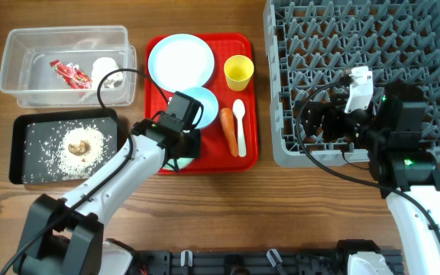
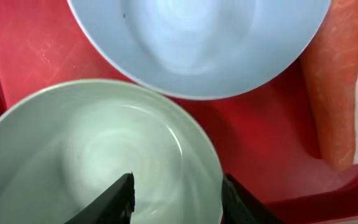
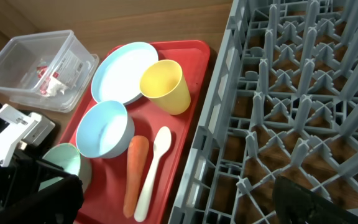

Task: Sort waste into correct bins and load items into the dishwasher rack
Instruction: 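Place the emptied green bowl back on the red tray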

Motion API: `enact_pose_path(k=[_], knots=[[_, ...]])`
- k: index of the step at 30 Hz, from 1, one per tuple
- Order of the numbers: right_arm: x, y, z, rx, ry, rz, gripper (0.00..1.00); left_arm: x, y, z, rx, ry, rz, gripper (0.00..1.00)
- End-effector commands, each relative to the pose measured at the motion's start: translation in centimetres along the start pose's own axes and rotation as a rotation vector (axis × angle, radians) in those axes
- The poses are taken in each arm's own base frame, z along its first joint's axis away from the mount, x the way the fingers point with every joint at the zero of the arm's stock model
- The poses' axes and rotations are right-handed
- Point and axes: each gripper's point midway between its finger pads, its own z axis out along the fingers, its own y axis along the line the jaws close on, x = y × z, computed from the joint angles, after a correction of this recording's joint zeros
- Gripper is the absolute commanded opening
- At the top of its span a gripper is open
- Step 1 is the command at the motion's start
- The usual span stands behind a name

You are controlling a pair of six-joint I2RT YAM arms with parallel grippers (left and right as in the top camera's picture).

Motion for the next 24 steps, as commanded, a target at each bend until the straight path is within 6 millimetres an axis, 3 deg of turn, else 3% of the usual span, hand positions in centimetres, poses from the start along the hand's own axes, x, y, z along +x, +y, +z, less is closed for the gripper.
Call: enact_pose_path(k=[1, 5, 9, 12, 19, 24], knots=[[-0.9, 0.4, -0.3, -0.019, -0.016, 0.0, 1.0, -0.4, -0.6, -0.1, 0.022, -0.012, 0.0, 0.45], [-0.9, 0.4, -0.3, -0.018, -0.016, -0.001, 1.0, -1.9, -1.7, -1.5, 0.068, -0.044, 0.0, 0.46], [-0.9, 0.4, -0.3, -0.015, -0.017, -0.001, 1.0, -4.6, -2.9, -4.0, 0.104, -0.113, 0.001, 0.67], [-1.0, 0.4, -0.3, -0.015, -0.018, -0.002, 1.0, -6.6, -3.6, -6.2, 0.118, -0.154, 0.033, 0.73], [-1.3, 0.4, -0.3, -0.017, -0.031, -0.006, 1.0, -10.4, -5.0, -11.0, 0.142, -0.256, 0.134, 0.76], [-1.3, 0.4, -0.3, -0.017, -0.03, 0.028, 1.0, -11.0, -5.3, -10.6, 0.146, -0.266, 0.136, 0.75]])
